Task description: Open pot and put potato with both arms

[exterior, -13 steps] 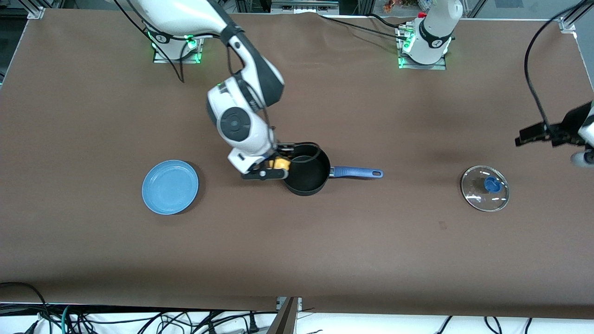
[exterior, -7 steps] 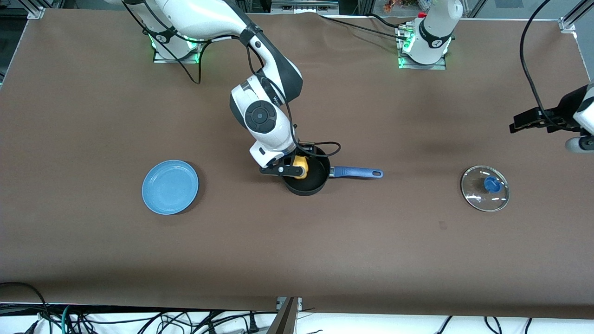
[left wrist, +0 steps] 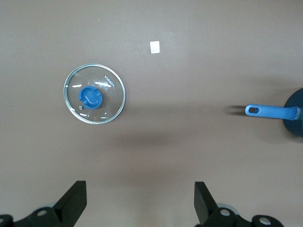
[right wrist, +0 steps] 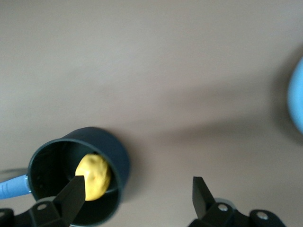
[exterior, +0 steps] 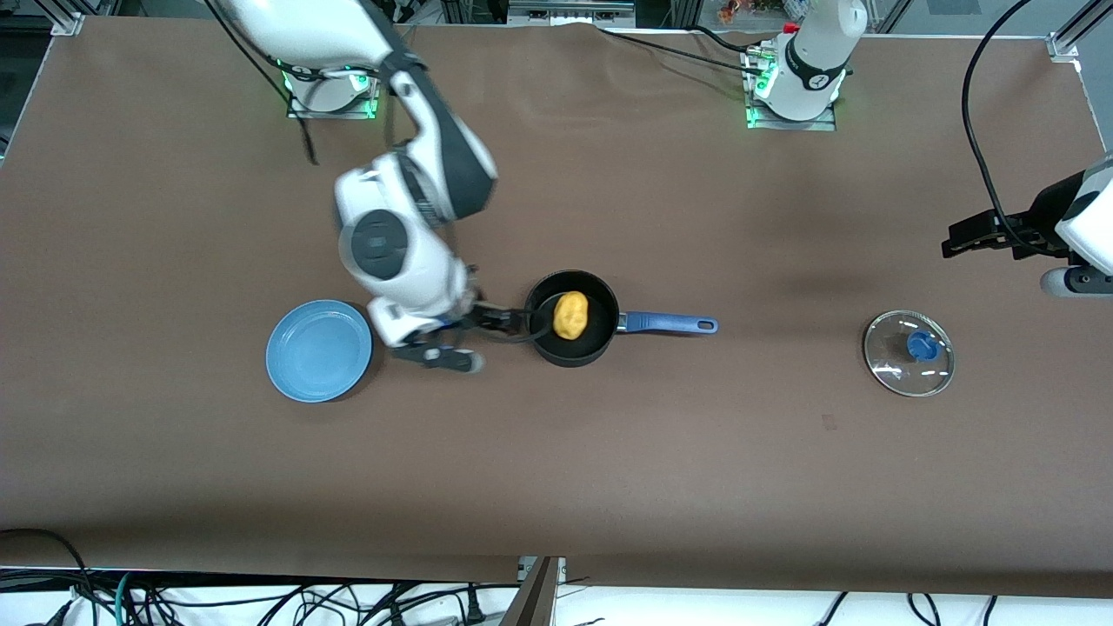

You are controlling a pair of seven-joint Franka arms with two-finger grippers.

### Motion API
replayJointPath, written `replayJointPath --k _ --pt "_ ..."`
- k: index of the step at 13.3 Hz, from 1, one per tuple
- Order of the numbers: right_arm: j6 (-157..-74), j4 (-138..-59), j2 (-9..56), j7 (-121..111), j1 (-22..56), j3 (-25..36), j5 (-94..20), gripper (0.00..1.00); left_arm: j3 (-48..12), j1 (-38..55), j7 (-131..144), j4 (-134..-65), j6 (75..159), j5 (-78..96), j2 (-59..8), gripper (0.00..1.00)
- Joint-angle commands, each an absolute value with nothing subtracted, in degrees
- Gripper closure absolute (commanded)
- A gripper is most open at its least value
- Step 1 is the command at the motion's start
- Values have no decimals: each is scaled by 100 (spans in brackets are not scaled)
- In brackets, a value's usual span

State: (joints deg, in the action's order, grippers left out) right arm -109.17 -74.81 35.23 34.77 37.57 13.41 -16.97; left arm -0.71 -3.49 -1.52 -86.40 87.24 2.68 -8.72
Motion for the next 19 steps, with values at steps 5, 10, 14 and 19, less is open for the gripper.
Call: replayJointPath --k 5,10,14,19 --pt "-9205 -8902 1023 1487 3788 2872 -1609 0 -53 -290 -123 -8235 8552 79 -1046 0" --pt "-8411 -9393 -155 1477 3588 2709 -564 0 -44 -290 -123 -8235 8552 88 -1046 0" --pt "-8385 -9615 -475 838 1779 1136 -299 0 -44 -290 -123 -8235 8552 88 -1046 0" --pt "-8586 -9580 -396 -166 598 194 9 0 -44 -290 -123 -8235 8552 88 -1055 0"
